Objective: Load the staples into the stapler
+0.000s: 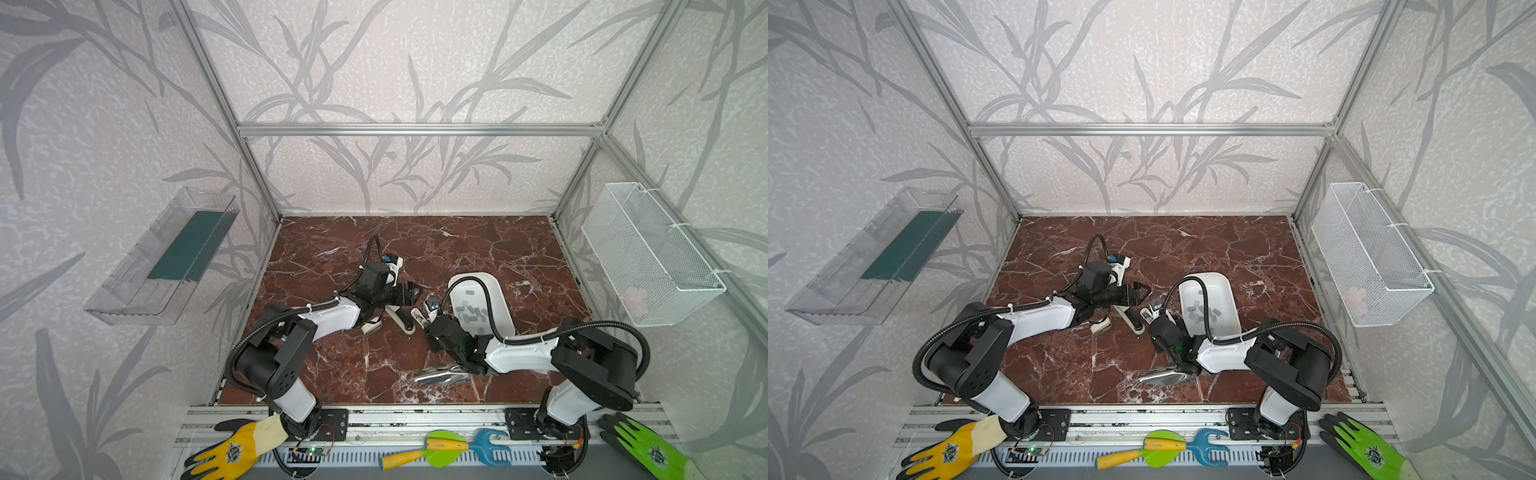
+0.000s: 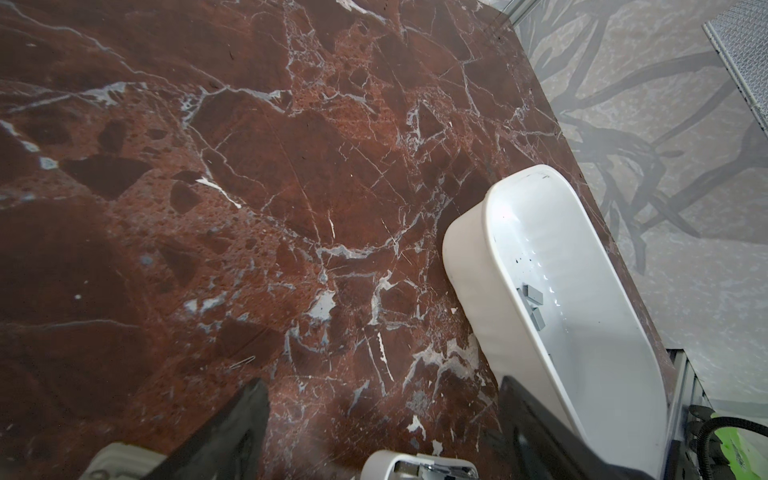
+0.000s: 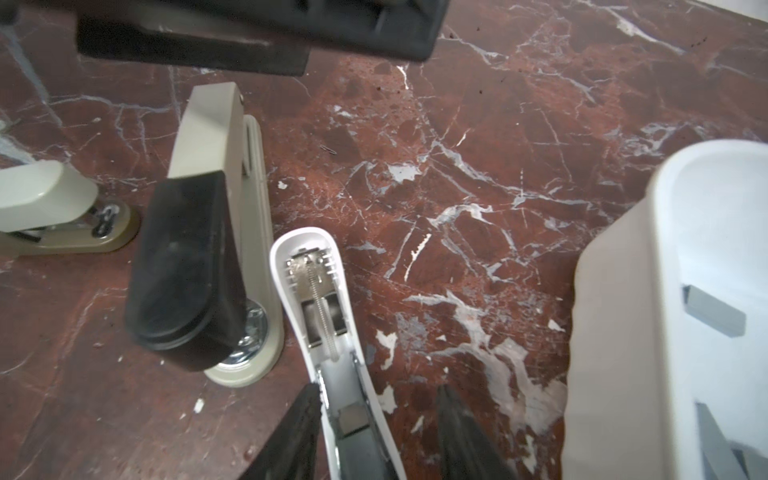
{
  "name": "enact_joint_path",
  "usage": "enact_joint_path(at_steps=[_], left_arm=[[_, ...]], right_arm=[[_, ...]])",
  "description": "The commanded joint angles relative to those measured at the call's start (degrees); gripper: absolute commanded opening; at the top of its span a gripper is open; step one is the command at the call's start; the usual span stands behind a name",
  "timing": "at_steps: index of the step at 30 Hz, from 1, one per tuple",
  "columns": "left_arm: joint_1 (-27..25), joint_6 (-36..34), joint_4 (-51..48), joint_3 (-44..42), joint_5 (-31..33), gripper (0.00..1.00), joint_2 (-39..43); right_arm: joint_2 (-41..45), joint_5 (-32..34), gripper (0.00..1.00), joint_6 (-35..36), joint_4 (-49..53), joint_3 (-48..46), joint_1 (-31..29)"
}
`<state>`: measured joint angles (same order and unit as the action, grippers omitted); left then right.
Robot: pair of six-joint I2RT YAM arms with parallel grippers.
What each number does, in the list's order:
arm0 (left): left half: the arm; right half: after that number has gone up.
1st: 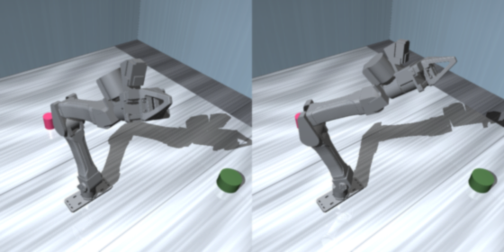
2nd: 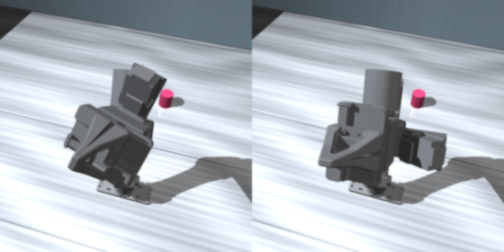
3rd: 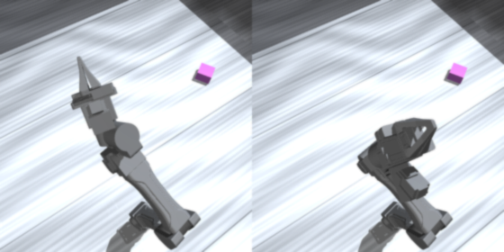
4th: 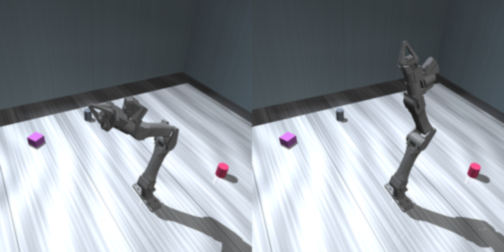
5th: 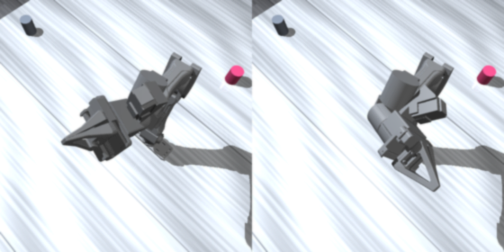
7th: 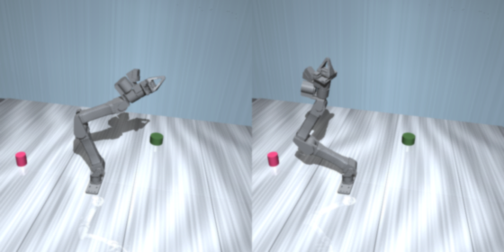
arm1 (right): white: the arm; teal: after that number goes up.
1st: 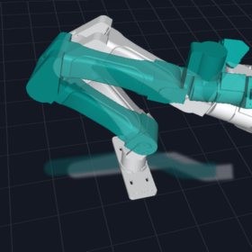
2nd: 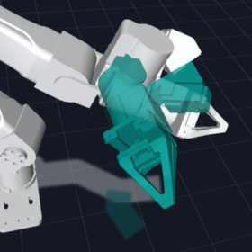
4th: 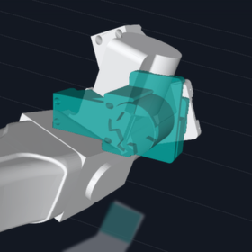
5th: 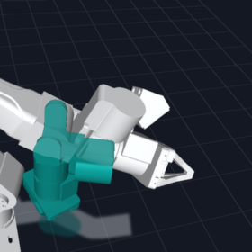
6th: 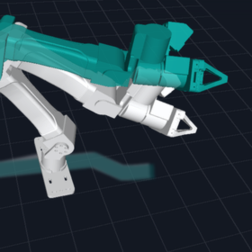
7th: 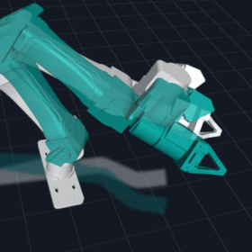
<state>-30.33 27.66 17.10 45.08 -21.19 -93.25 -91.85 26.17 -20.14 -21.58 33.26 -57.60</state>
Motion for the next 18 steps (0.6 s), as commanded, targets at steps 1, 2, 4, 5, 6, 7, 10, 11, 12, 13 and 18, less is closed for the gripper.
enact_joint_path(at_steps=[1, 2, 4, 5, 6, 7, 10, 11, 12, 13, 18], left_arm=[[-0.4, 0.2, -1.0, 1.8, -0.9, 0.87, -0.7], [-0.4, 0.3, -0.8, 1.8, -0.9, 0.87, -0.9], [-0.5, 0.4, -0.8, 1.9, -1.0, 0.87, -0.9], [-0.5, 0.3, -0.7, 1.9, -1.0, 0.87, -1.0], [-0.5, 0.2, -0.8, 1.9, -1.0, 0.87, -1.0], [-0.6, 0.2, -0.9, 1.9, -0.9, 0.87, -1.0], [-0.5, 0.0, -1.0, 1.9, -0.9, 0.87, -0.8], [-0.5, 0.1, -1.0, 1.8, -0.9, 0.87, -0.8], [-0.5, 0.1, -1.0, 1.8, -0.8, 0.87, -0.7], [-0.5, 0.0, -1.0, 1.7, -0.8, 0.87, -0.6], [-0.6, 0.1, -0.8, 1.6, -1.0, 0.87, -0.4]], right_arm=[[2.0, 0.7, 0.49, -1.0, 6.1, -1.0, 1.0], [2.8, 0.7, 0.51, -1.0, 6.6, -1.2, 1.5], [4.3, 0.0, 0.58, -1.1, 6.4, -2.1, 2.5], [4.9, -0.7, 0.64, -1.1, 5.9, -2.8, 3.2], [5.5, -1.2, 0.68, -1.1, 5.8, -3.3, 3.9], [5.9, -1.5, 0.70, -1.1, 5.7, -3.7, 4.3], [7.8, -3.5, 0.75, -0.1, 4.6, -5.0, 4.8], [8.7, -5.3, 0.76, 0.7, 4.5, -5.2, 4.8], [9.4, -7.4, 0.76, 1.5, 4.7, -5.1, 4.8], [9.8, -9.4, 0.75, 2.1, 4.2, -5.1, 4.8], [8.3, -12.9, 0.67, 2.7, 2.9, -4.0, 4.3]])
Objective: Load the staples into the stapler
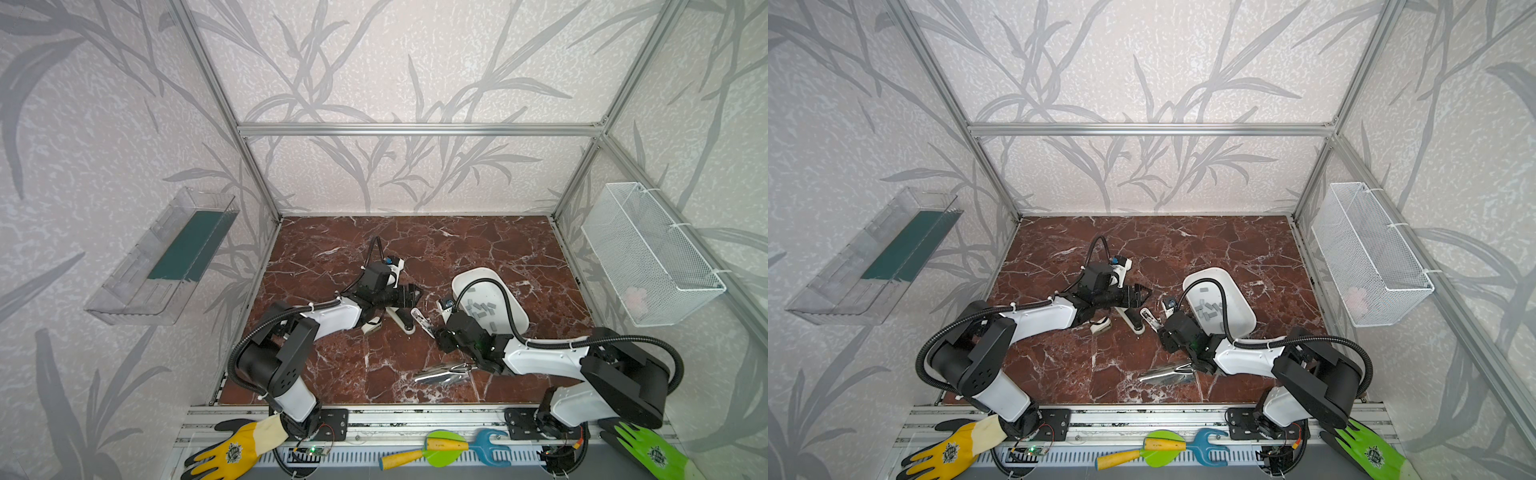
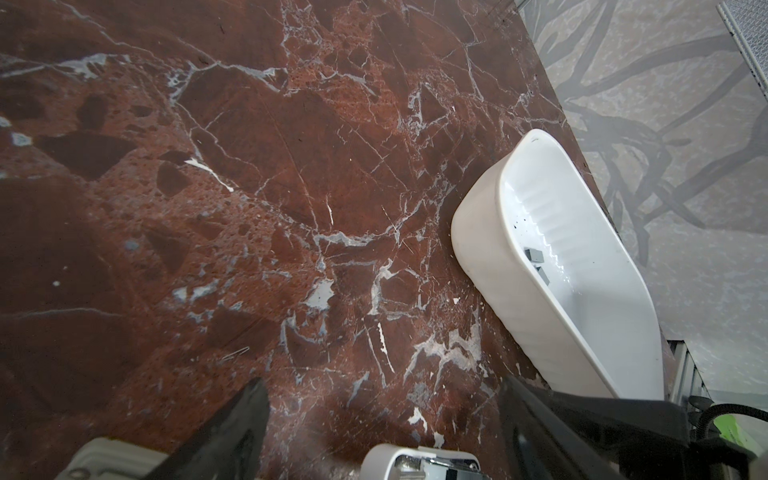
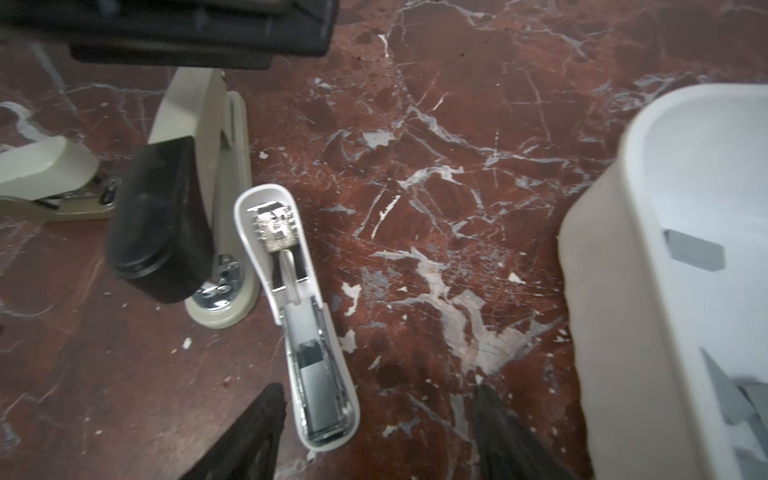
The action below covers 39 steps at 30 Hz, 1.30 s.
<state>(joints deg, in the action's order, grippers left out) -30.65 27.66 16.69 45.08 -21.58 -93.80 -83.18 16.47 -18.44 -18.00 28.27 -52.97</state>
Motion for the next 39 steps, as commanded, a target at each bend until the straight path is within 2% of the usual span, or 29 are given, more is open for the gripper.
enact_joint_path(at_steps=[1, 11, 21, 28, 39], left_arm=[[-0.2, 0.3, -0.5, 1.6, -0.7, 0.87, 0.2], [-0.6, 0.2, -0.9, 1.5, -1.0, 0.87, 0.5], [-0.8, 0.6, -0.9, 2.3, -0.5, 0.87, -0.5], [-0.8, 1.1, 0.2, 4.3, -2.1, 0.87, -3.6], [-0.8, 2.0, 1.4, 7.4, -3.7, 0.86, -10.3]], right_arm=[[-1.2, -3.4, 0.65, 0.9, -0.6, 1.4, -0.4], [-8.3, -2.8, 0.42, -0.2, -1.6, 3.7, -0.4], [-10.3, 2.1, 0.20, -5.3, -0.8, 4.5, -0.1], [-12.0, 1.5, 0.15, -7.2, -2.3, 6.1, 0.3], [-17.2, -2.1, 0.12, -8.0, -9.3, 7.1, 2.3]])
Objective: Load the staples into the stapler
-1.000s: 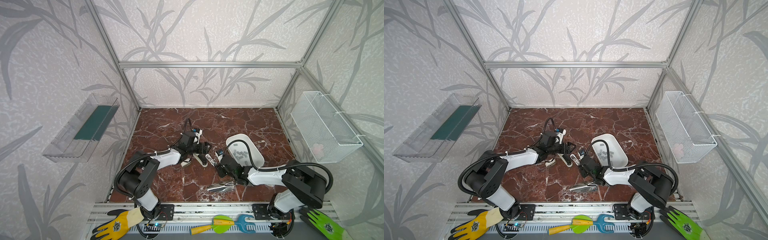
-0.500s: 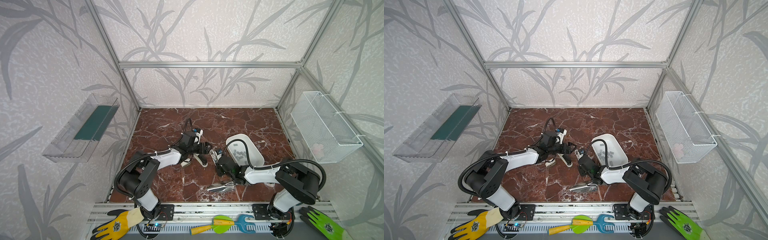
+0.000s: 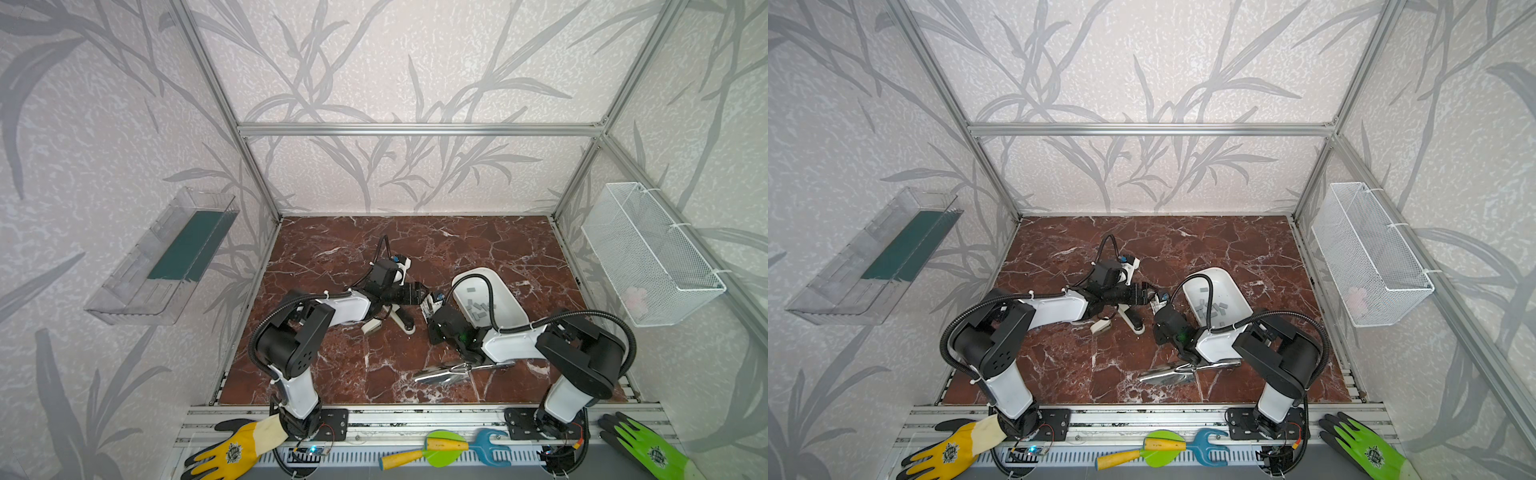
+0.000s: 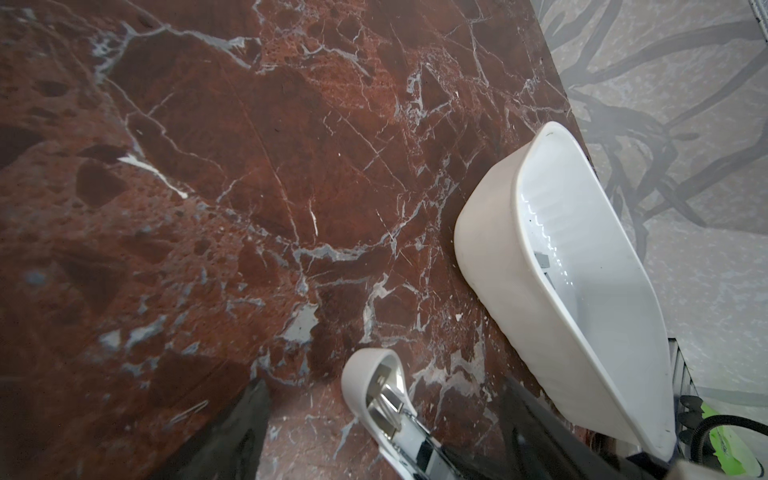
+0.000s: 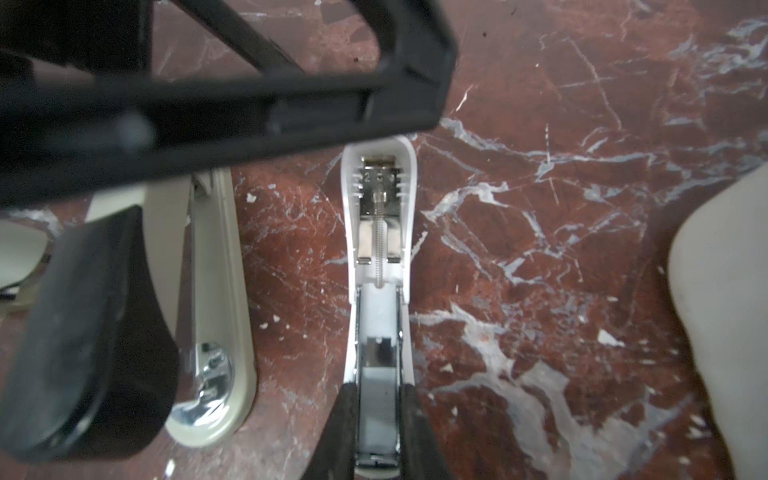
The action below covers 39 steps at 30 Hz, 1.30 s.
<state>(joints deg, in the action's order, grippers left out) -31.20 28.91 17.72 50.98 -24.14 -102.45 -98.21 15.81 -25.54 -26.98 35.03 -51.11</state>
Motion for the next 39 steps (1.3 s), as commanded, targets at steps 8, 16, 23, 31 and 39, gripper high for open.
enact_joint_path(at_steps=[8, 16, 23, 31, 39], left_arm=[[-0.2, 0.3, 3.9, 2.6, -6.3, 0.74, -4.3], [-0.4, 1.2, 10.5, 0.9, -11.1, 0.59, -3.8], [-1.7, 0.0, 12.9, -2.6, -11.4, 0.57, -0.4], [-4.1, -1.5, 13.9, -6.6, -9.5, 0.53, 0.6], [-4.6, -4.4, 10.4, -7.0, -5.5, 0.47, 0.3]], right_arm=[[-3.2, -1.8, 0.12, -0.7, -1.2, 1.1, 0.5], [-3.5, -1.4, 0.12, -0.5, -2.2, 0.7, 0.5], [-2.9, -0.7, 0.13, 0.2, -3.2, -0.2, 0.5], [-2.6, -0.7, 0.16, 1.1, -5.5, -1.3, 0.5], [0.1, -1.0, 0.32, 2.0, -7.9, -3.8, 0.5]])
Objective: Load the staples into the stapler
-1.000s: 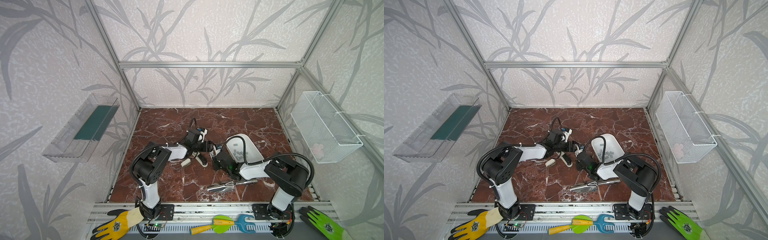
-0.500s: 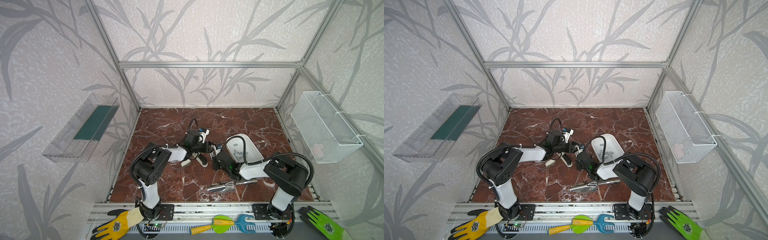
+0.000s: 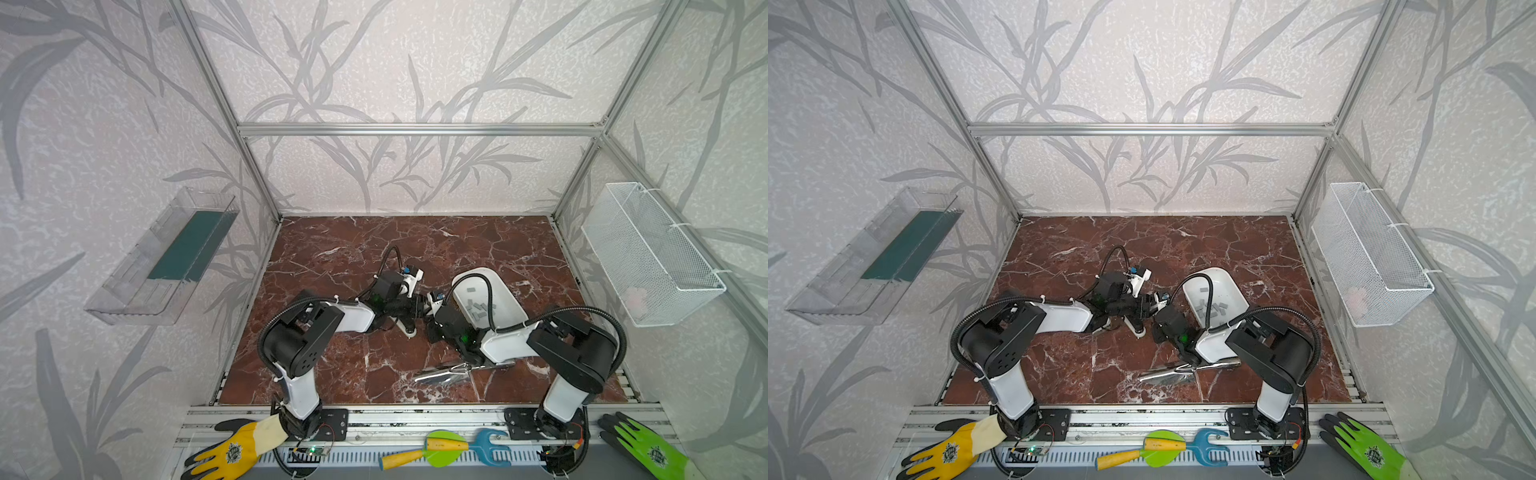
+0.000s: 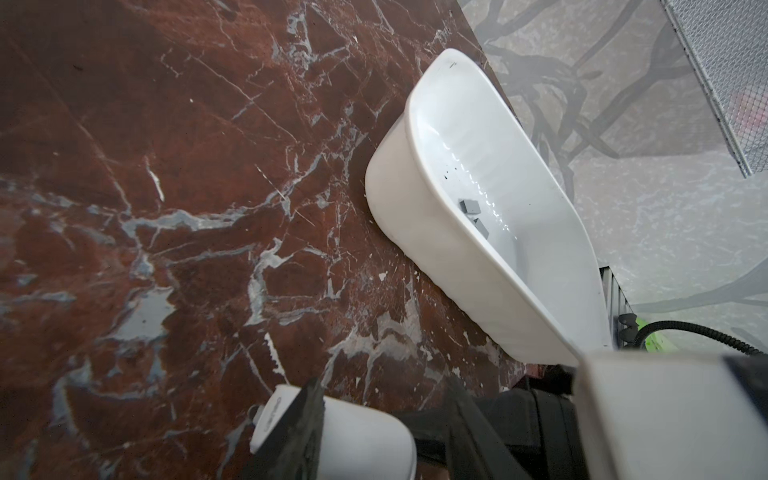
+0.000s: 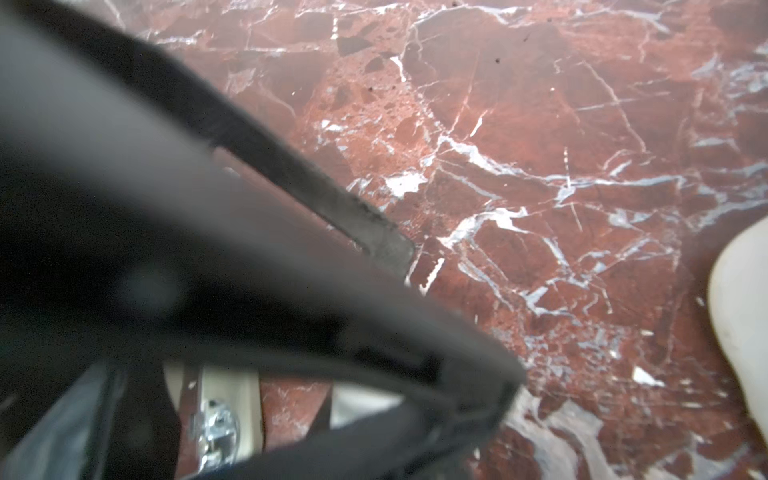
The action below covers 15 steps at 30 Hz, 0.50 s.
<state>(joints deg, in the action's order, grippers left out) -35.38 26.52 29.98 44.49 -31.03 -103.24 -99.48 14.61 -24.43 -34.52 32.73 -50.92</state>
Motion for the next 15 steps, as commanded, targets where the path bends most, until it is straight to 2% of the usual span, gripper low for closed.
enact_joint_path(at_steps=[1, 5, 9, 15], left_arm=[[-0.4, -2.1, -2.1, -0.5, 1.6, 0.47, 1.0], [-0.4, -3.3, -3.5, -0.2, 3.6, 0.47, 1.6], [-0.3, -4.8, -6.8, 1.0, 5.9, 0.46, 3.3], [-0.2, -5.4, -10.1, 2.2, 11.2, 0.45, 6.3]], right_arm=[[3.2, 0.1, 0.34, 1.0, -0.6, -2.1, 0.3], [7.1, 0.0, 0.42, 1.7, -0.8, -4.2, 0.3], [11.4, -0.1, 0.46, 2.8, -0.5, -6.1, 0.3], [15.0, -1.0, 0.40, 4.4, 1.8, -5.3, 0.3]])
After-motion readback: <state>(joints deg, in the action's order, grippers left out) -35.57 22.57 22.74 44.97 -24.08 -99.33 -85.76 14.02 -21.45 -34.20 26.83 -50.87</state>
